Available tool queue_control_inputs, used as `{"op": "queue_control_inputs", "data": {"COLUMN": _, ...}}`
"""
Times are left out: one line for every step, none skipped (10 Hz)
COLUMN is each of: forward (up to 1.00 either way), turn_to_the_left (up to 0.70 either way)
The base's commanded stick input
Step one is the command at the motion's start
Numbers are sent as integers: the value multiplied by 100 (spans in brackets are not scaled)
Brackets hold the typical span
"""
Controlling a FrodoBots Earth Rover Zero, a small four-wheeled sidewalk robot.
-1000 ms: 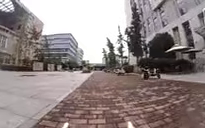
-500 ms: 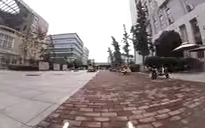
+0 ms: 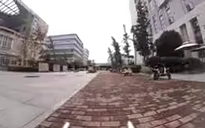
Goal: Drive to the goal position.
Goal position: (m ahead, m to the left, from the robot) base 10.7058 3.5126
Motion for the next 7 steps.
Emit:
{"op": "queue_control_inputs", "data": {"forward": 45, "turn_to_the_left": 0}}
{"op": "queue_control_inputs", "data": {"forward": 45, "turn_to_the_left": 0}}
{"op": "queue_control_inputs", "data": {"forward": 45, "turn_to_the_left": 0}}
{"op": "queue_control_inputs", "data": {"forward": 45, "turn_to_the_left": 0}}
{"op": "queue_control_inputs", "data": {"forward": 45, "turn_to_the_left": 0}}
{"op": "queue_control_inputs", "data": {"forward": 45, "turn_to_the_left": 0}}
{"op": "queue_control_inputs", "data": {"forward": 45, "turn_to_the_left": 0}}
